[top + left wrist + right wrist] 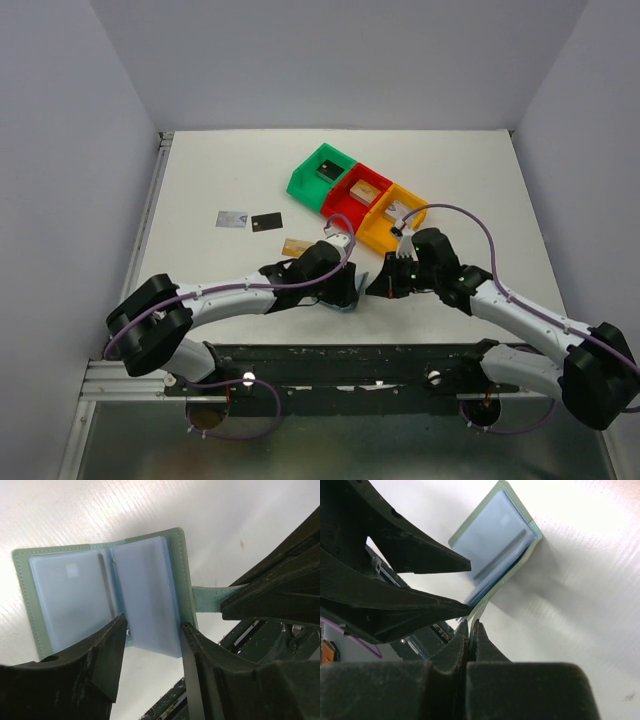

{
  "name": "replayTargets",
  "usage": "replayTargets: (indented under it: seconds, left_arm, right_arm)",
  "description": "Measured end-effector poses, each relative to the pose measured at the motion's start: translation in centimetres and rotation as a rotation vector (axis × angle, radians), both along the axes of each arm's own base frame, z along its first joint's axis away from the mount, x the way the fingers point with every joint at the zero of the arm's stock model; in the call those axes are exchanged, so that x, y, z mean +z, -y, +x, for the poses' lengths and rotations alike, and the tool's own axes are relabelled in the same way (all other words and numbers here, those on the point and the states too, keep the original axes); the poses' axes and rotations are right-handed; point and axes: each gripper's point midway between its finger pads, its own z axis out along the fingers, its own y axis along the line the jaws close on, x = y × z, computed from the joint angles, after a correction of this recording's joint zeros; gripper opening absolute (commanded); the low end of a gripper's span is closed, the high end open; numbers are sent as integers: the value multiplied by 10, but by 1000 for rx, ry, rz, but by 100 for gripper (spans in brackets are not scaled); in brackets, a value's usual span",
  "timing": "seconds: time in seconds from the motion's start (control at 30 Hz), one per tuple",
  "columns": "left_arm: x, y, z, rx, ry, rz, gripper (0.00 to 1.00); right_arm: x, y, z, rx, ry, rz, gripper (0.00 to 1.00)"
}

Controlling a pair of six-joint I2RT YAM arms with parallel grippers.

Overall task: Take the credit cards out of the card holder
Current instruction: Remove the credit card from the card holder.

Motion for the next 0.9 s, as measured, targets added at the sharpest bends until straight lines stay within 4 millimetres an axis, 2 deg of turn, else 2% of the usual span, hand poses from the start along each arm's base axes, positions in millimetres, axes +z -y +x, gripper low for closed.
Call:
replayTargets:
  seconds: [0.33, 0.63, 0.9]
  left_arm:
    - [-10, 6, -1, -17, -24, 10, 51]
    - [-8, 5, 1, -10, -15, 12, 59]
    - [-4, 1, 7, 20, 13, 18, 58]
  right_arm:
    - [-8, 4, 2, -15, -8, -33, 0]
    - [-13, 9, 2, -19, -2, -66, 0]
    - [-17, 12, 1, -13, -1, -91, 0]
